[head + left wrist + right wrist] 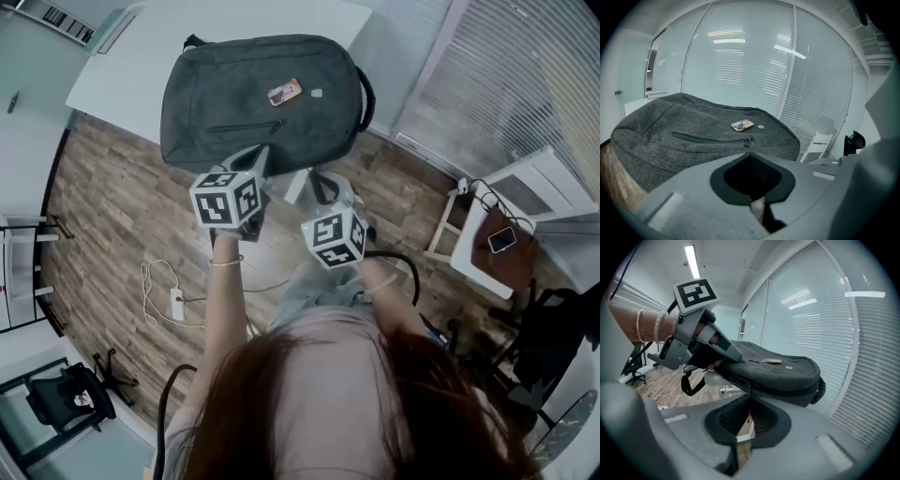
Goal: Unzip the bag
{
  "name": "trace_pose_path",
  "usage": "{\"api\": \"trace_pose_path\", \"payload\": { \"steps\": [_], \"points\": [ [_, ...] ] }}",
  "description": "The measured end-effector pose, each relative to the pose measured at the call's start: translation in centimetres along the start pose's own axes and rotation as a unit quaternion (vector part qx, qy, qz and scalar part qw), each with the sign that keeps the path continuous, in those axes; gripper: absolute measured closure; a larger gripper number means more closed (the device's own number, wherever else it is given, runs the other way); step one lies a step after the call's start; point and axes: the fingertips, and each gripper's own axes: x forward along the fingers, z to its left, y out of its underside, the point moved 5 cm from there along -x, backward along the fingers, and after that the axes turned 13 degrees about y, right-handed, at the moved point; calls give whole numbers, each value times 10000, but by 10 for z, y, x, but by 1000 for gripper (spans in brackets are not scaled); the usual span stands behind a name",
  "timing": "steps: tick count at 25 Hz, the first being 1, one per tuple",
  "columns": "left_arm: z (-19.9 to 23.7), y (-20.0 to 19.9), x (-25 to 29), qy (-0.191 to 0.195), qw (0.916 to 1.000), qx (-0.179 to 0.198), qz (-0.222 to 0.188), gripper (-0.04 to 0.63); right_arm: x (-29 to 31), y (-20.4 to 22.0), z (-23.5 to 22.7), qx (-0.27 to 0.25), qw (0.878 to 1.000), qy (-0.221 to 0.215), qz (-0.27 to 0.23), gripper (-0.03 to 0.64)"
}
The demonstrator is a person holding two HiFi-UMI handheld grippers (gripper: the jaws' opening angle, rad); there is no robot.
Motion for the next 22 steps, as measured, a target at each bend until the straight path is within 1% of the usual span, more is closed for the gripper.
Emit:
{"api": "trace_pose_path", "payload": {
  "steps": [8,17,22],
  "points": [
    [0,0,0,4,10000,25,-2,588,-1,5,-16,-85,9996,254,104,609],
    [-1,0,-1,43,10000,4,12,588,-1,14,-42,39,9973,654,338,607],
    [-1,0,-1,76,10000,20,11,588,1,16,-61,108,9954,873,381,607]
  ]
}}
